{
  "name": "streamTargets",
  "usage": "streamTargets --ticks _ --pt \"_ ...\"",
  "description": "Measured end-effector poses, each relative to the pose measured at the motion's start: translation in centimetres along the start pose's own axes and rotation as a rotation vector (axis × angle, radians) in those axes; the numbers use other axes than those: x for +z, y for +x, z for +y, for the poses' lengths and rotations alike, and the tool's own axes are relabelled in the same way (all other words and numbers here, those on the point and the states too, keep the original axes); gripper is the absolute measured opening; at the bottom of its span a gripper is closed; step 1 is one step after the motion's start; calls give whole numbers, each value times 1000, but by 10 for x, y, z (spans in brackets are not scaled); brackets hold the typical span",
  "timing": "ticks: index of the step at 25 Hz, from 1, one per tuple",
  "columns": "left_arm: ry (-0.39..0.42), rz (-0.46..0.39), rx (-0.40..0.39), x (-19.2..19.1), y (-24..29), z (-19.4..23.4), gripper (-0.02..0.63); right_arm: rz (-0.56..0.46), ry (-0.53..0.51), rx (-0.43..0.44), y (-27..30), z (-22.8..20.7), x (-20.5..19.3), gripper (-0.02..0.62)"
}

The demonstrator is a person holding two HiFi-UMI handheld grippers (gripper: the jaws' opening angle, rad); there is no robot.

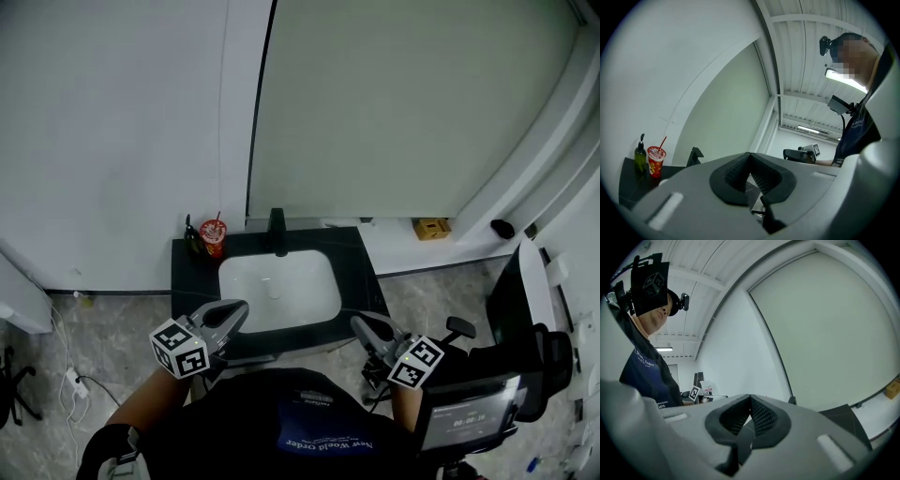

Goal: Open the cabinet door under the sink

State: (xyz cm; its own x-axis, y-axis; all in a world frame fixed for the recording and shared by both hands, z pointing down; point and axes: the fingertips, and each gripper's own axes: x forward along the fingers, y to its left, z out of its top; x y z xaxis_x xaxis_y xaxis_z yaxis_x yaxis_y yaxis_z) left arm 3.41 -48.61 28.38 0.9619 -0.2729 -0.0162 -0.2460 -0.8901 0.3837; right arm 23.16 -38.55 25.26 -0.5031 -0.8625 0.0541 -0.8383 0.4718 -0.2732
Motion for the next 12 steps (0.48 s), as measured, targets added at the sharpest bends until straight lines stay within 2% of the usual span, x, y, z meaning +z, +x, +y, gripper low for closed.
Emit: streamTargets --ticks 5,12 --pt "-13 21 33 0 15 28 0 8 31 47 43 -34 4 2" --pt "-11 -20 127 3 52 43 0 72 77 160 85 -85 -1 2"
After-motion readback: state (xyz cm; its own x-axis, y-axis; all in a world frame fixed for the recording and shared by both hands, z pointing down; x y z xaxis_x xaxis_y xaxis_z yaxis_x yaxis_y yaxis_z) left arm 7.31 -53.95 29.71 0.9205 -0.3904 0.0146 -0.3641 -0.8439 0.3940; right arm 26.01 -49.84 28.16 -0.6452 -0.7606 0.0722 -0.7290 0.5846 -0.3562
